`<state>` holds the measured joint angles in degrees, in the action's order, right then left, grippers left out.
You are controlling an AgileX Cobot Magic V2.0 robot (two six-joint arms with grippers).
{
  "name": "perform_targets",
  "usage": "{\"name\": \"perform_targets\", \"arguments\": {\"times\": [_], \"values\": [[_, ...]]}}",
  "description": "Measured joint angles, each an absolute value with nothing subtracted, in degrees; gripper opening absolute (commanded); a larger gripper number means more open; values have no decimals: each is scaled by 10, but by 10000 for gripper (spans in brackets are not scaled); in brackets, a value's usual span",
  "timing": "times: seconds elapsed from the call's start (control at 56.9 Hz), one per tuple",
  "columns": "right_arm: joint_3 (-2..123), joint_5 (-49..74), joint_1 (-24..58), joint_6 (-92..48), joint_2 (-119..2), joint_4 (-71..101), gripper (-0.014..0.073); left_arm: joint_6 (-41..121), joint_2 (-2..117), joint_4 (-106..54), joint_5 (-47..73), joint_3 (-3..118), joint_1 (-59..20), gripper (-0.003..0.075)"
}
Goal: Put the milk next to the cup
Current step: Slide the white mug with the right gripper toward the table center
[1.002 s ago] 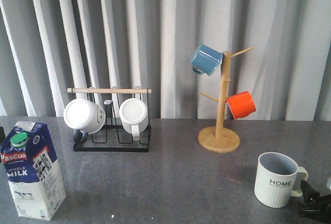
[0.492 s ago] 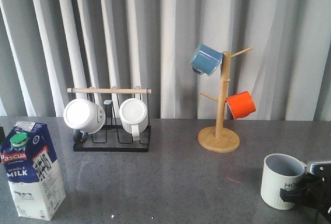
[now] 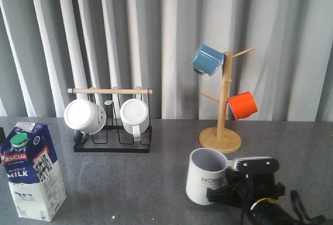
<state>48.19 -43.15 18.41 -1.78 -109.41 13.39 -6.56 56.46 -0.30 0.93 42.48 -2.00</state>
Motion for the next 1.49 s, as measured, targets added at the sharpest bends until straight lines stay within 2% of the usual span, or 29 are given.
{"name": "perform_targets", "arguments": {"times": [0.123, 0.316, 0.562, 0.984, 1.265, 1.494], "values": [[500, -429, 243, -67, -1107, 225, -6, -66, 565, -3, 9, 425, -20, 496], [510, -430, 286, -112, -1120, 304, -4, -66, 565, -3, 9, 425, -20, 496], [513, -427, 290, -117, -1121, 309, 12, -66, 565, -3, 9, 425, -20, 496], [513, -371, 290, -166, -1096, 307, 125, -66, 565, -3, 9, 425, -20, 496], [513, -335, 290, -175, -1086, 285, 155, -66, 565, -3, 9, 425, -20, 496], [513, -302, 290, -175, -1079, 276, 252, -66, 565, -3, 9, 425, -20, 496]]}}
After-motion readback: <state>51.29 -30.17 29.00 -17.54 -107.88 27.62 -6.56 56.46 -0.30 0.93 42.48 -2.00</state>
